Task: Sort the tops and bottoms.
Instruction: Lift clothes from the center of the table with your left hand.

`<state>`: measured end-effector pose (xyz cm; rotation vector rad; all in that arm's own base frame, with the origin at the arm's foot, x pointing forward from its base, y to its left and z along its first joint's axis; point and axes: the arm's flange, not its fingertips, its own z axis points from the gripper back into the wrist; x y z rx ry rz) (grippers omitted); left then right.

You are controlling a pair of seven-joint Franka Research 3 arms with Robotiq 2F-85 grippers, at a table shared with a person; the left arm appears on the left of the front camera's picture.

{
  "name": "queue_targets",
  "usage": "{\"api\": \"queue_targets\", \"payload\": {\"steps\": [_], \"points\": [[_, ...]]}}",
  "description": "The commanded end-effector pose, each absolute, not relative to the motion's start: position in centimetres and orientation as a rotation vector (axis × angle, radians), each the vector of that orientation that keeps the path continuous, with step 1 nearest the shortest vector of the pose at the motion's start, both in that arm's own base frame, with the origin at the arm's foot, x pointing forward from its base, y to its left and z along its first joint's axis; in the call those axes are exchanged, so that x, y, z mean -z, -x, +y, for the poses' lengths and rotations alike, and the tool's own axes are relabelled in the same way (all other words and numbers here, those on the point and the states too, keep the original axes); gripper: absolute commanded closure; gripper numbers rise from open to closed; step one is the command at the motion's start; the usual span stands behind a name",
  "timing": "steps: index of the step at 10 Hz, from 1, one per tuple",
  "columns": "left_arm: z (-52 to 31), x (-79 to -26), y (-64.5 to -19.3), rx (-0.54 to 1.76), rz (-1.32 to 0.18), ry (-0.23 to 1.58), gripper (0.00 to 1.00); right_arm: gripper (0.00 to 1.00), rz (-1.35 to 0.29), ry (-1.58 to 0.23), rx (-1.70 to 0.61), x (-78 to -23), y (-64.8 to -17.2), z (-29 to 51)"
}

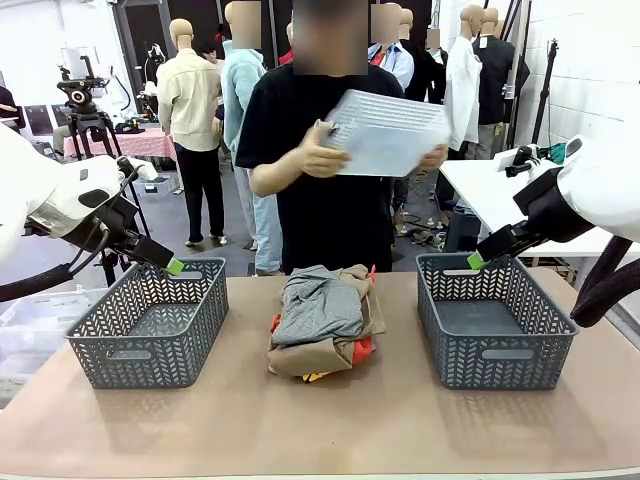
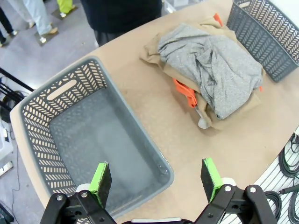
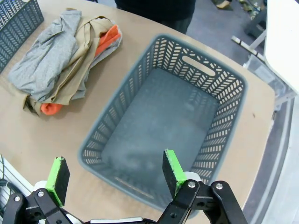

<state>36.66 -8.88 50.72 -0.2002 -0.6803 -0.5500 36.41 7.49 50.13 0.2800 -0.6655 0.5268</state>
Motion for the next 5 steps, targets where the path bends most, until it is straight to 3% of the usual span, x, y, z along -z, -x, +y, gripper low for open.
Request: {"api": "queue_targets", "payload": {"steps": [1,5], "points": [[-8.72,-50.76,-36.68,0.547,-0.682,0.210,0.00,0.00,-0.668,-0.298,-0.529,-50.07,-36.49,7.50],[-8.72,-50.76,-36.68,0.547,-0.682,0.210,0.00,0.00,-0.668,-0.298,-0.529,-50.07,-36.49,7.50]]}}
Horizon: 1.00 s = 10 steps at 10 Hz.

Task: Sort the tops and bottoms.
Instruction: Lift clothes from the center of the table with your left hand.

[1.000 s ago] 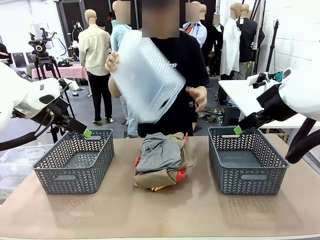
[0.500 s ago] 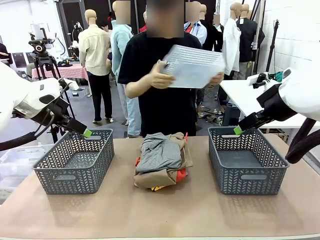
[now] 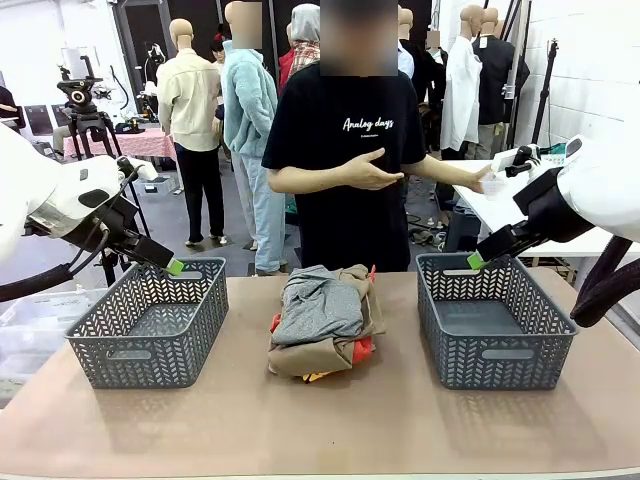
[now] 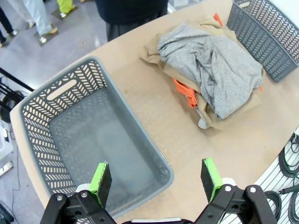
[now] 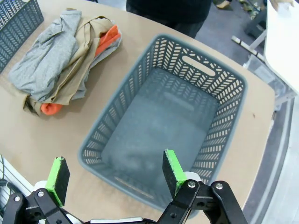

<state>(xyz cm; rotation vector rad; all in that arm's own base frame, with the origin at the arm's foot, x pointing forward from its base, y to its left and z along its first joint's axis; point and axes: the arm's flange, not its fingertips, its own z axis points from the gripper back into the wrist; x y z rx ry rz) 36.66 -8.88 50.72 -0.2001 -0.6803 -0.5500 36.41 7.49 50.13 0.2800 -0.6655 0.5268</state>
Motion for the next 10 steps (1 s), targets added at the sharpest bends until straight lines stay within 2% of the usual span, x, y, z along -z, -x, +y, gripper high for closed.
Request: {"api": "queue_targets", "payload": {"steps": [1,10], "points": [[-8.72,-50.76,-36.68,0.547,-0.682,0.210,0.00,0.00,-0.668,-0.298,-0.529,-50.07,-36.49,7.50],[-8.72,-50.76,-36.68,0.547,-0.682,0.210,0.00,0.00,-0.668,-0.298,-0.529,-50.07,-36.49,7.50]]}}
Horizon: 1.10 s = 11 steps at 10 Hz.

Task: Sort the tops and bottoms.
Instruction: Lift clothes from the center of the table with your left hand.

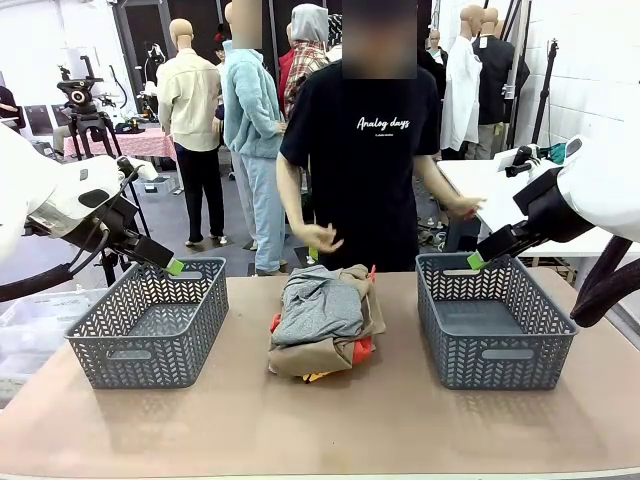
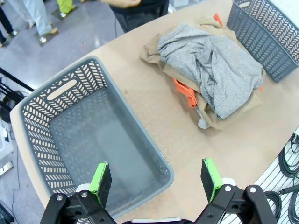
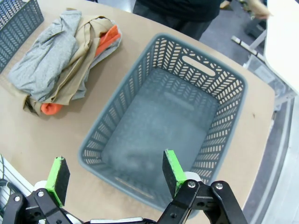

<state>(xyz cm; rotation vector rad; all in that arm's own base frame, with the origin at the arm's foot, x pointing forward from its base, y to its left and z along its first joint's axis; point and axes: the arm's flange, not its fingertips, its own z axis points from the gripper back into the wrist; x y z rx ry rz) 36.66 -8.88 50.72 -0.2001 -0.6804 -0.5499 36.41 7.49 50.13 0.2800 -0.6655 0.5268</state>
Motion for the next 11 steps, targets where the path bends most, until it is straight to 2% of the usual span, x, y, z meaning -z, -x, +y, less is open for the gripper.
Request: {"api": "queue_targets", "payload": {"steps": [1,11], "points": [[-8.72,-50.76,-36.68,0.547,-0.682,0.210,0.00,0.00,-0.668,-0.298,-0.529,-50.07,-36.49,7.50],[-8.72,-50.76,-36.68,0.547,-0.682,0.210,0.00,0.00,-0.668,-0.298,-0.529,-50.07,-36.49,7.50]]}}
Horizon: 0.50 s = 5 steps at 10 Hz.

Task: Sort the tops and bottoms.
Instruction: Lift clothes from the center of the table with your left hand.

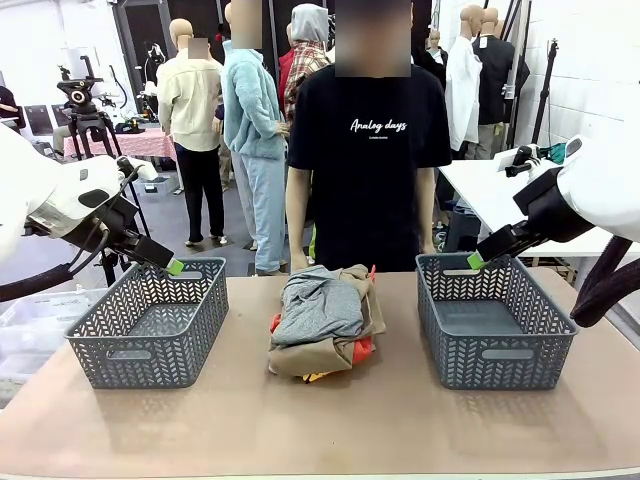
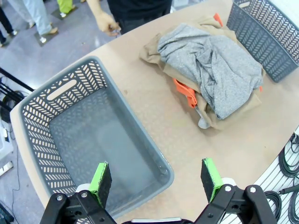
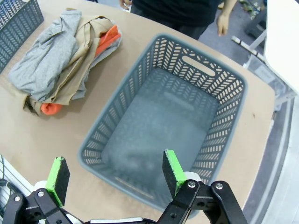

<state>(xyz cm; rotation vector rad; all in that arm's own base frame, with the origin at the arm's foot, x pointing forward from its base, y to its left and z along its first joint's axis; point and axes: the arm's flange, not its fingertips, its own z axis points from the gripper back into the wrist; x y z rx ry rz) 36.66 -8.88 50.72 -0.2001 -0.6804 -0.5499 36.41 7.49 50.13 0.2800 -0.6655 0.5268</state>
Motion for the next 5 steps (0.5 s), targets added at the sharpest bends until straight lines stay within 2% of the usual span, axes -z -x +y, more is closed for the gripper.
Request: {"api": "queue_targets", "payload": {"steps": [1,5], "points": [[-8.72,-50.76,-36.68,0.547,-0.682,0.210,0.00,0.00,-0.668,-0.298,-0.529,-50.07,-36.49,7.50],[-8.72,-50.76,-36.68,0.547,-0.682,0.210,0.00,0.00,-0.668,-0.298,-0.529,-50.07,-36.49,7.50]]}}
